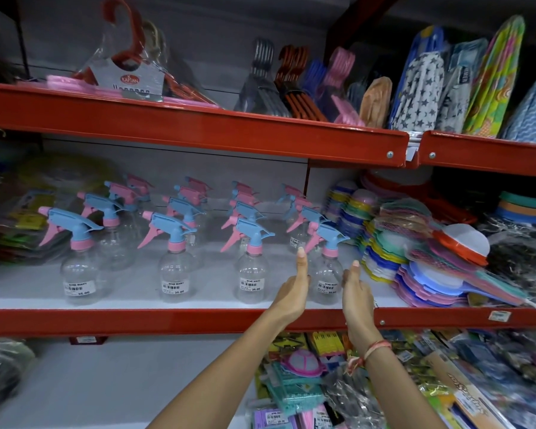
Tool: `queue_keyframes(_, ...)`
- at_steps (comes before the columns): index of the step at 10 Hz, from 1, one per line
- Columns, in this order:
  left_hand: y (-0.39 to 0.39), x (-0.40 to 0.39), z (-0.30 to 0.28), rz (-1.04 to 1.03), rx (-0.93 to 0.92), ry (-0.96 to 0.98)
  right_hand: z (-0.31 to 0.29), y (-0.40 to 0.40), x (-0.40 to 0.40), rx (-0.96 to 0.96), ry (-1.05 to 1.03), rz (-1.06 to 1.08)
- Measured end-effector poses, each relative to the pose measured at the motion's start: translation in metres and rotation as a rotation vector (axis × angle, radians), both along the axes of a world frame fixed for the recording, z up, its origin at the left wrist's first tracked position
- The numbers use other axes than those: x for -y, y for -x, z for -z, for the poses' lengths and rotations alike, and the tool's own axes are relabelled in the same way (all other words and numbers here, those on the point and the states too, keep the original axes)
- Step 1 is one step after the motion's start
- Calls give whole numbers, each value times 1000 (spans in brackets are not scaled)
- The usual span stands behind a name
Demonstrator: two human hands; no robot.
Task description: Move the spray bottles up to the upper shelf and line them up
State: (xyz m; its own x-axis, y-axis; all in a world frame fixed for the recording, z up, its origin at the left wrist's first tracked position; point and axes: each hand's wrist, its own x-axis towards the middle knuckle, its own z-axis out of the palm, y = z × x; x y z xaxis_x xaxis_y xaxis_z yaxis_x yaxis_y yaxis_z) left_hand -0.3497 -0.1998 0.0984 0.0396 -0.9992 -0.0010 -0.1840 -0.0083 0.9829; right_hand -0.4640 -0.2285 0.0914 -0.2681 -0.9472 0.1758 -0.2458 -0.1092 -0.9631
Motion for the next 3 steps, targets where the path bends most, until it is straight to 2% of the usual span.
queue_keyframes(1, -5, -7, -1, 13, 84, 36, -2, 3, -3, 12, -11, -13)
queue_keyframes(2, -19, -23, 1, -15, 204, 153, -9, 6, -15, -37, 90, -2)
queue_keyframes(3, -51, -55, 0, -150, 316, 453, -40, 12, -39, 31, 311, -37)
